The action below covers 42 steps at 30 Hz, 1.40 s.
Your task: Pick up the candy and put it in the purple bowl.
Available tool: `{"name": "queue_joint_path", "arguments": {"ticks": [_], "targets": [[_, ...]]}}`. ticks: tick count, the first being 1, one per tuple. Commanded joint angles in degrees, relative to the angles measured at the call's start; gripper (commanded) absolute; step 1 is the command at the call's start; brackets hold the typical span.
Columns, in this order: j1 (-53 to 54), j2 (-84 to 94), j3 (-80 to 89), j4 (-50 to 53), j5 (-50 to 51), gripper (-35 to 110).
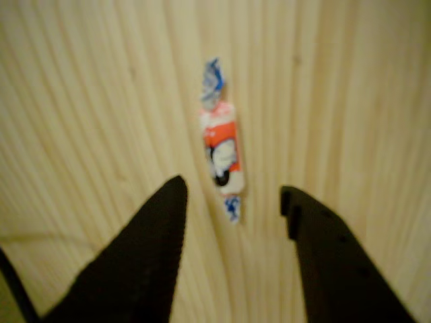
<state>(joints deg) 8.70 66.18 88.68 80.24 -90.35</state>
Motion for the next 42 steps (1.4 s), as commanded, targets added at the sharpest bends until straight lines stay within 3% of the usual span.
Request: {"name": "queue_joint_path", "arguments": {"ticks": [1,26,42], "targets": [[0.2,2.3,-2.2,-0.7,0.2,29],[-0.8,4.7,7.4,-8.4,1.2,28],[-1.7,3.6,7.9,-14.5,4.2,12]]}}
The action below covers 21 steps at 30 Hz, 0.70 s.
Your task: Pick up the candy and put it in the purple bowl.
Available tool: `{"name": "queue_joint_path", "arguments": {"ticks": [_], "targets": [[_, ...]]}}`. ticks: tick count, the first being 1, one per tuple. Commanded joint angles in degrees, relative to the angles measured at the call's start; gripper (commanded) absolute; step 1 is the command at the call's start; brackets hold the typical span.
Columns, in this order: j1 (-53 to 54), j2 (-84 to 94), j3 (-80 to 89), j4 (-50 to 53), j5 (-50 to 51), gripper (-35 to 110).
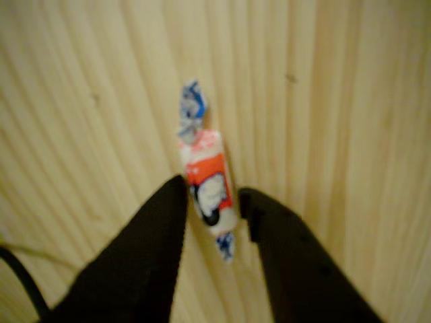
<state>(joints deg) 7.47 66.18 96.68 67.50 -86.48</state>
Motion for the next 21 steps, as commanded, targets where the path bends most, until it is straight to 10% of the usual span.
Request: {"name": "queue_joint_path", "arguments": {"ticks": [1,21], "targets": [[-0.4,3.6,0.0,-2.4,0.6,11],[-1.8,19.9,3.7,3.3,7.7,2]]}}
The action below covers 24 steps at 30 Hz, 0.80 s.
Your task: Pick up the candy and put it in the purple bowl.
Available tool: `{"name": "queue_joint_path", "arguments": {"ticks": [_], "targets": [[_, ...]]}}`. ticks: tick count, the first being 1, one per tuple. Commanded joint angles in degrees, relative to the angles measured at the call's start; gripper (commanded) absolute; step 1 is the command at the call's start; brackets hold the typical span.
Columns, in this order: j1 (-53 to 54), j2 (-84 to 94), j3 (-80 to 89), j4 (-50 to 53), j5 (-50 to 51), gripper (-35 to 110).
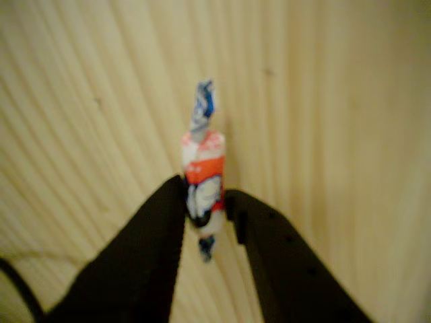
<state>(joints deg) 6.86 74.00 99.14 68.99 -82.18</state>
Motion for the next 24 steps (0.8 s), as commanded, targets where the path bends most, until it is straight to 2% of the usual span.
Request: {"name": "queue_joint_path", "arguments": {"ticks": [1,8,15,24], "targets": [[-1.8,14.1,1.9,1.8,4.9,2],[-7.6,25.0,2.6,7.7,12.6,2],[-16.4,33.4,2.8,14.2,25.1,2],[-25.4,43.0,3.3,17.3,26.6,2]]}}
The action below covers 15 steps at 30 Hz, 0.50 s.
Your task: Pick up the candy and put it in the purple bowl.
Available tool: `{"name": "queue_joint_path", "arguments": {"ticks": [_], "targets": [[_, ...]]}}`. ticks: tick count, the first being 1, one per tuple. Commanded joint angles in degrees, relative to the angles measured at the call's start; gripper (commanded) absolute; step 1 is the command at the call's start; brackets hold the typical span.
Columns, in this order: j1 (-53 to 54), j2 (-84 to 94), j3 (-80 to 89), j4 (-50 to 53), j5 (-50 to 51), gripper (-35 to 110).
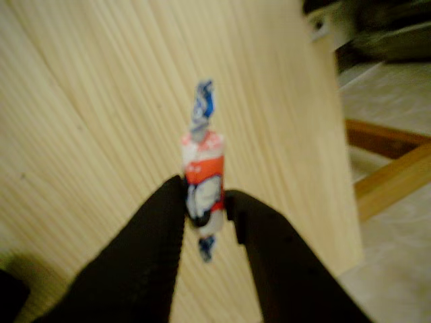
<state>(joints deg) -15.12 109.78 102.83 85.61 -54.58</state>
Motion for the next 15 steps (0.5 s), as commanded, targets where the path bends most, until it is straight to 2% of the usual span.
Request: {"name": "queue_joint_path", "arguments": {"ticks": [1,9,15], "targets": [[-4.4,8.2,0.0,0.7,-1.5,2],[-17.6,15.6,2.6,0.3,0.1,2],[-30.5,17.2,2.6,0.3,7.3,1]]}}
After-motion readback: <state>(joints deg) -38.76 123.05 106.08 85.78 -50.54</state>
